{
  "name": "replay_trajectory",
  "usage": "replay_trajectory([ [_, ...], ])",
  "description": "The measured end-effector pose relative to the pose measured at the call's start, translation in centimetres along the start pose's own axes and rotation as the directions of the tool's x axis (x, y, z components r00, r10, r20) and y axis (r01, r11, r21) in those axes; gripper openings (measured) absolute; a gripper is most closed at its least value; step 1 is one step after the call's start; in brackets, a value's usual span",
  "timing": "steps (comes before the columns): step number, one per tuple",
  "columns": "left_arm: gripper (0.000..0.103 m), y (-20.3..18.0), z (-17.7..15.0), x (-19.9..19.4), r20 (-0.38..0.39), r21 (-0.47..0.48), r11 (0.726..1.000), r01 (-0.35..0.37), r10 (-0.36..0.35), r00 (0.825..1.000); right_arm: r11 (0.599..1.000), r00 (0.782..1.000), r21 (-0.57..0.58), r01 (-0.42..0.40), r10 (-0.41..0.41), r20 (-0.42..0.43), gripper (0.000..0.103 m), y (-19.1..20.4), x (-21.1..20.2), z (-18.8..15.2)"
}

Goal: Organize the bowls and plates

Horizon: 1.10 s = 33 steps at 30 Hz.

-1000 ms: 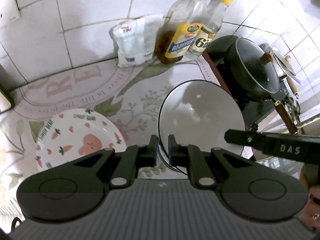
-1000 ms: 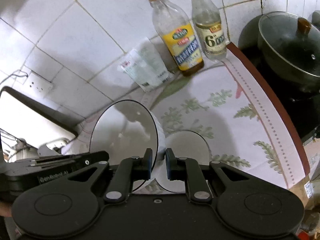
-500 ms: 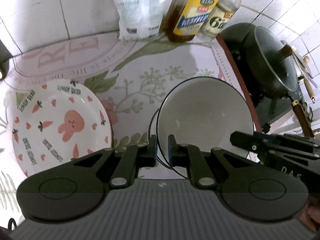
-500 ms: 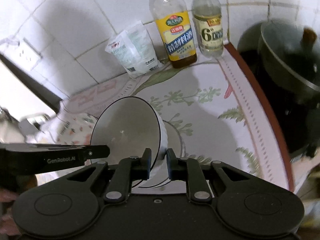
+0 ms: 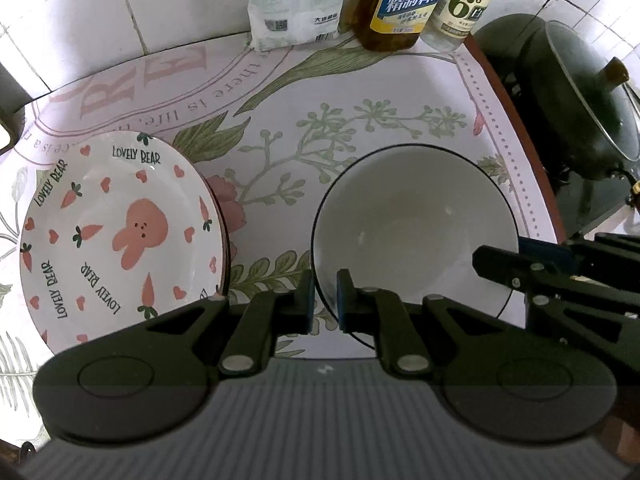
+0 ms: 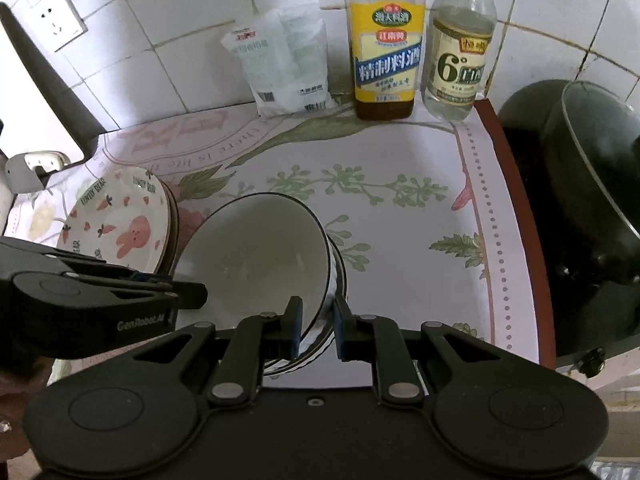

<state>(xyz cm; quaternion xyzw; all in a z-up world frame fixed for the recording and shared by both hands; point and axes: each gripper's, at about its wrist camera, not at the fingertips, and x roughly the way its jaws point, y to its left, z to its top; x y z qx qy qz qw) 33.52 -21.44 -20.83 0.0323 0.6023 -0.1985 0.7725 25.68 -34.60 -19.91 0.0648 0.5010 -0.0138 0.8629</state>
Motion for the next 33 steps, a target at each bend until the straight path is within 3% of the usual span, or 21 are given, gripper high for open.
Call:
replay_trajectory([
  [6, 0.014, 0.2, -0.2, -0.8, 0.014, -0.035, 0.999, 0.002, -0.001, 1.0, 0.999, 1.0, -0.045, -0.022, 0.023, 0.019, 0.021, -0.2, -0.5, -0.2],
  [9, 0.014, 0.7, -0.9, -2.0, 0.025, -0.074, 0.997, 0.017, -0.015, 1.0, 0.996, 0.996, -0.075, -0.047, 0.052, 0.069, 0.021, -0.6, -1.7, -0.7],
  [18, 0.016, 1.3, -3.8, -6.0, 0.134, -0.158, 0.984, 0.083, -0.062, 0.989, 0.98, 0.974, -0.171, -0.097, 0.129, 0.185, 0.023, -1.9, -5.1, -2.8],
  [24, 0.017, 0.4, -6.3, -8.8, 0.229, -0.13, 0.984, 0.122, -0.09, 0.969, 0.977, 0.954, -0.178, -0.12, 0.163, 0.252, 0.025, -1.8, -7.4, -4.9],
  [28, 0.018, 0.4, -8.3, -10.3, 0.284, -0.111, 0.981, 0.16, -0.123, 0.951, 0.973, 0.939, -0.201, -0.115, 0.173, 0.296, 0.032, -1.1, -9.4, -6.8],
  [33, 0.021, 0.7, -11.1, -11.6, 0.322, -0.086, 0.983, 0.16, -0.125, 0.938, 0.972, 0.921, -0.212, -0.096, 0.168, 0.352, 0.037, 0.2, -11.5, -9.5],
])
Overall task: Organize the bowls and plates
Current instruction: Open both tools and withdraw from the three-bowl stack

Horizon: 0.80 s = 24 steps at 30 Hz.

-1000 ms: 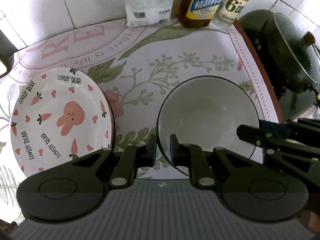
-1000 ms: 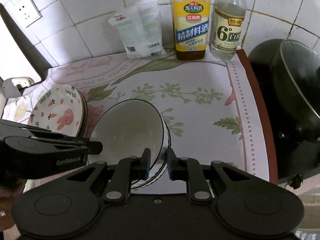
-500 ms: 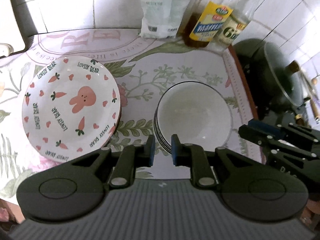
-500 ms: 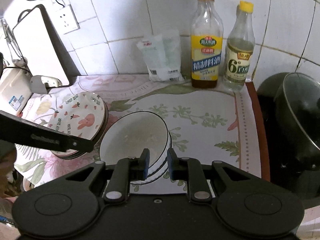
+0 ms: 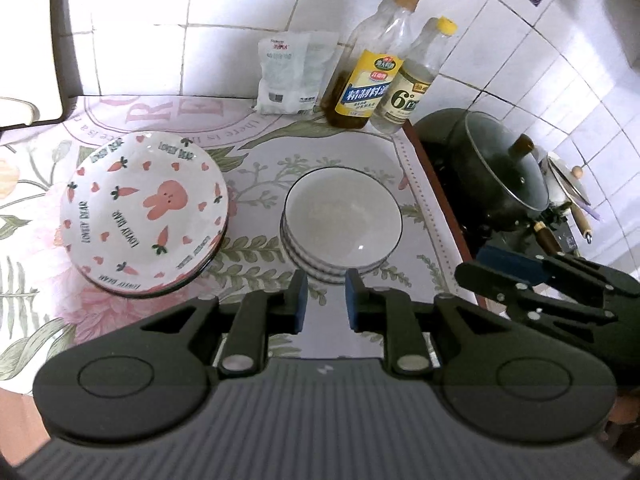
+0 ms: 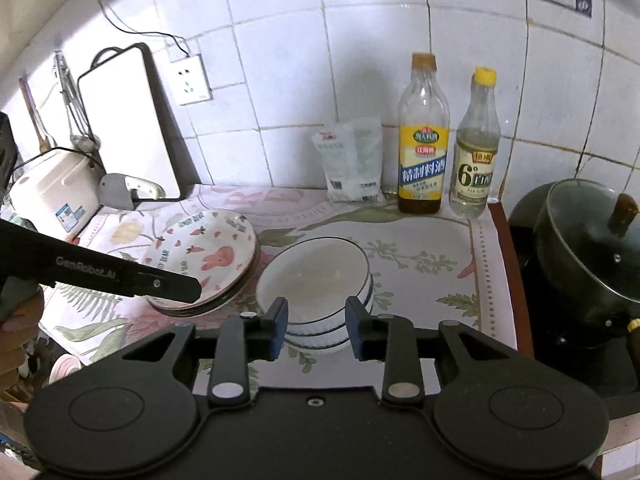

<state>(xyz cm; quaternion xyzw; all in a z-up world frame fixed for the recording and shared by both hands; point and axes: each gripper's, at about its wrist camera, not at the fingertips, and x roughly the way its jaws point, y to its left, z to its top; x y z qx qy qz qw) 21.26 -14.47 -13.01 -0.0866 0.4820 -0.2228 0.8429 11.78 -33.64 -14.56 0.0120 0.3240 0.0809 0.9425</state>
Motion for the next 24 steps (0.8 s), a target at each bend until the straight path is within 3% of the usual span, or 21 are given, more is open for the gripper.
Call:
replay_trajectory([
  [9, 0.026, 1.4, -3.8, -2.5, 0.044, 0.033, 0.999, 0.021, -0.023, 0.999, 0.999, 0.997, -0.009, 0.044, -0.043, 0.065, 0.049, 3.6, -2.7, -3.3],
  [13, 0.04, 1.6, -5.0, -2.5, 0.067, 0.055, 0.998, 0.029, -0.032, 0.997, 0.997, 0.993, -0.007, 0.075, -0.074, 0.097, 0.059, 4.3, -3.0, -4.9],
  [24, 0.055, 2.4, -7.8, 0.0, 0.138, 0.08, 0.992, 0.095, -0.105, 0.985, 0.989, 0.977, 0.05, 0.136, -0.142, 0.161, 0.069, 3.5, -1.1, -10.0],
])
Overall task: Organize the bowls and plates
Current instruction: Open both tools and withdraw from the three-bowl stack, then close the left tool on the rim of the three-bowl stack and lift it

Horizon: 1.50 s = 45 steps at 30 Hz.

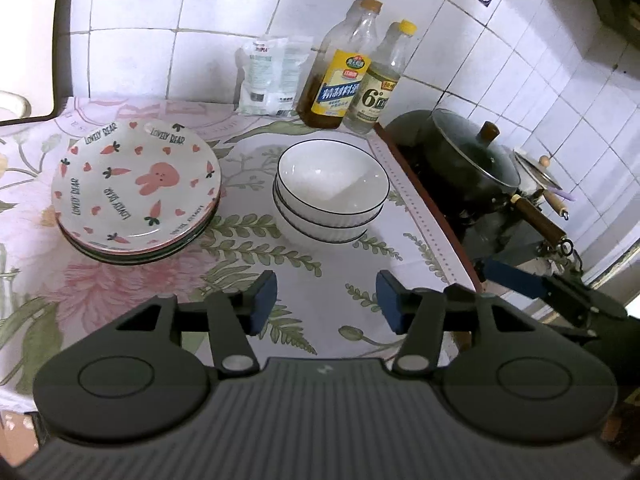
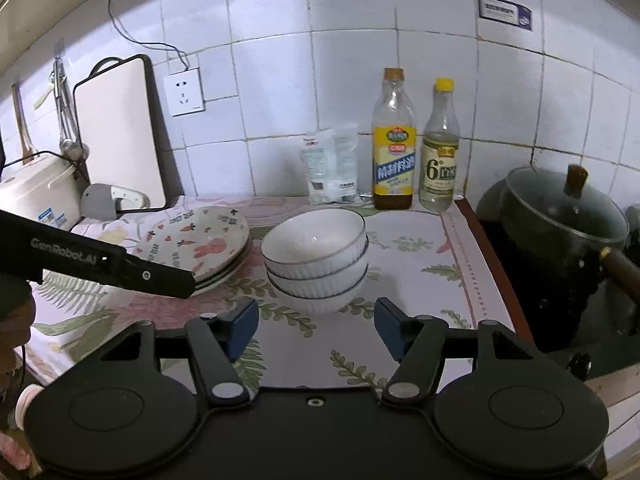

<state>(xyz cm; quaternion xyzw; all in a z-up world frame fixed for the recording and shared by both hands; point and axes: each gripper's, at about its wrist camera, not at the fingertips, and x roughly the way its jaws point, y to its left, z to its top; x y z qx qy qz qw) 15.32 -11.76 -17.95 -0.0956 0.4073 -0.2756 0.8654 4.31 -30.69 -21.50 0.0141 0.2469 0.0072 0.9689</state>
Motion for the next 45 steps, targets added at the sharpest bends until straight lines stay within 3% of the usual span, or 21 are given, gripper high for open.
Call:
replay_trajectory([
  [9, 0.072, 1.4, -2.6, 3.2, 0.128, 0.007, 1.0, 0.008, -0.008, 0.992, 1.0, 1.0, -0.012, 0.015, -0.015, 0.016, 0.075, -0.9, 4.6, -4.0],
  [13, 0.076, 2.2, -2.4, 4.7, 0.147, -0.053, 0.998, 0.028, -0.02, 0.989, 0.999, 0.998, -0.023, 0.029, -0.028, 0.047, 0.089, -0.9, 6.8, -4.7],
  [20, 0.081, 3.2, -0.5, 6.3, 0.166, -0.172, 0.98, 0.096, -0.067, 0.984, 0.995, 0.999, -0.095, -0.004, 0.008, 0.044, 0.094, -0.6, 10.6, -4.3],
  [24, 0.083, 4.0, 1.0, 8.0, 0.134, -0.225, 0.968, 0.11, -0.081, 0.988, 0.998, 0.999, -0.048, -0.027, 0.029, 0.042, 0.098, -0.8, 13.0, -3.8],
  [27, 0.083, 5.2, 2.0, 10.1, 0.086, -0.305, 0.943, 0.135, -0.114, 0.99, 0.999, 1.0, -0.034, -0.011, 0.011, -0.004, 0.099, -0.8, 15.0, -3.1],
  [29, 0.083, 5.1, 2.6, 11.8, 0.013, -0.271, 0.957, 0.104, -0.104, 0.994, 0.999, 1.0, -0.03, -0.023, 0.022, -0.011, 0.099, -0.9, 15.7, -2.8],
  [31, 0.083, 4.4, 2.8, 12.6, 0.009, -0.202, 0.978, 0.047, -0.046, 0.999, 0.999, 0.999, -0.027, -0.043, 0.042, -0.017, 0.099, -1.1, 16.2, -2.6],
  [34, 0.083, 4.2, 3.4, 13.8, -0.024, -0.17, 0.984, 0.051, -0.056, 0.998, 0.998, 0.998, -0.035, -0.058, 0.058, -0.017, 0.101, -1.3, 17.2, -2.4],
  [39, 0.078, 4.8, 4.1, 15.0, -0.023, -0.198, 0.979, 0.047, -0.053, 0.998, 0.994, 0.996, -0.065, -0.092, 0.091, -0.022, 0.101, -1.2, 18.4, -2.0],
  [41, 0.063, 5.1, 4.5, 15.4, -0.035, -0.21, 0.976, 0.052, -0.06, 0.998, 0.991, 0.995, -0.087, -0.099, 0.097, -0.02, 0.102, -1.1, 18.7, -1.8],
  [45, 0.047, 5.8, 5.0, 16.1, -0.074, -0.228, 0.972, 0.057, -0.076, 0.994, 0.988, 0.993, -0.105, -0.114, 0.113, -0.016, 0.103, -1.1, 19.3, -1.6],
])
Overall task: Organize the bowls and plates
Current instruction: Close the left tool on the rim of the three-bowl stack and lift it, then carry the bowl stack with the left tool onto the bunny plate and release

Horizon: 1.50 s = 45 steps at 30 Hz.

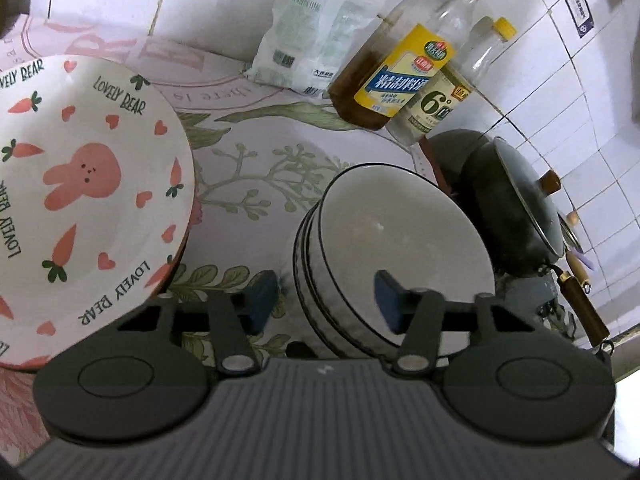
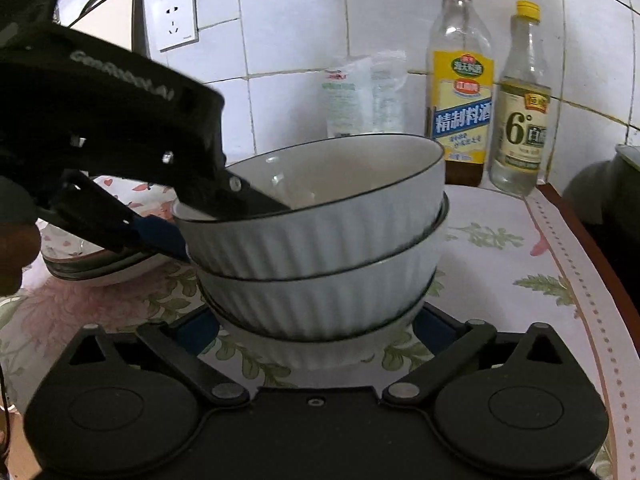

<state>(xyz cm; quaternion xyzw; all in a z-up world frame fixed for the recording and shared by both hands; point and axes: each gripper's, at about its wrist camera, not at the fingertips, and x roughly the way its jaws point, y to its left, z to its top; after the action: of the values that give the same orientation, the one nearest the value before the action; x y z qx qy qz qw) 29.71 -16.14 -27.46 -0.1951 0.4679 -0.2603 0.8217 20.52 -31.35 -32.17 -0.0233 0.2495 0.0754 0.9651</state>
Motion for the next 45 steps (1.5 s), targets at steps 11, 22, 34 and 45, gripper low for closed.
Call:
replay_trajectory([
  [11, 0.035, -0.2, 0.2, 0.6, -0.017, 0.022, 0.999, -0.045, 0.045, 0.999, 1.0, 0.999, 0.001, -0.028, 0.028, 0.029, 0.103, -0.4, 0.2, -0.3],
  [22, 0.035, -1.3, -1.2, -0.9, -0.013, 0.108, 0.991, -0.077, 0.079, 0.997, 0.999, 0.999, -0.027, -0.021, 0.022, 0.039, 0.103, 0.7, -1.3, -0.7],
  [34, 0.035, -3.2, -2.3, -7.3, 0.006, 0.168, 0.984, -0.065, 0.065, 0.998, 0.999, 0.997, -0.033, -0.008, 0.01, 0.082, 0.103, 3.9, -6.3, 0.6],
  [45, 0.035, -3.2, -3.2, -16.1, 0.098, 0.156, 0.984, -0.085, 0.07, 0.993, 0.995, 0.991, -0.095, -0.041, 0.052, 0.122, 0.103, 9.0, -10.5, 3.5],
])
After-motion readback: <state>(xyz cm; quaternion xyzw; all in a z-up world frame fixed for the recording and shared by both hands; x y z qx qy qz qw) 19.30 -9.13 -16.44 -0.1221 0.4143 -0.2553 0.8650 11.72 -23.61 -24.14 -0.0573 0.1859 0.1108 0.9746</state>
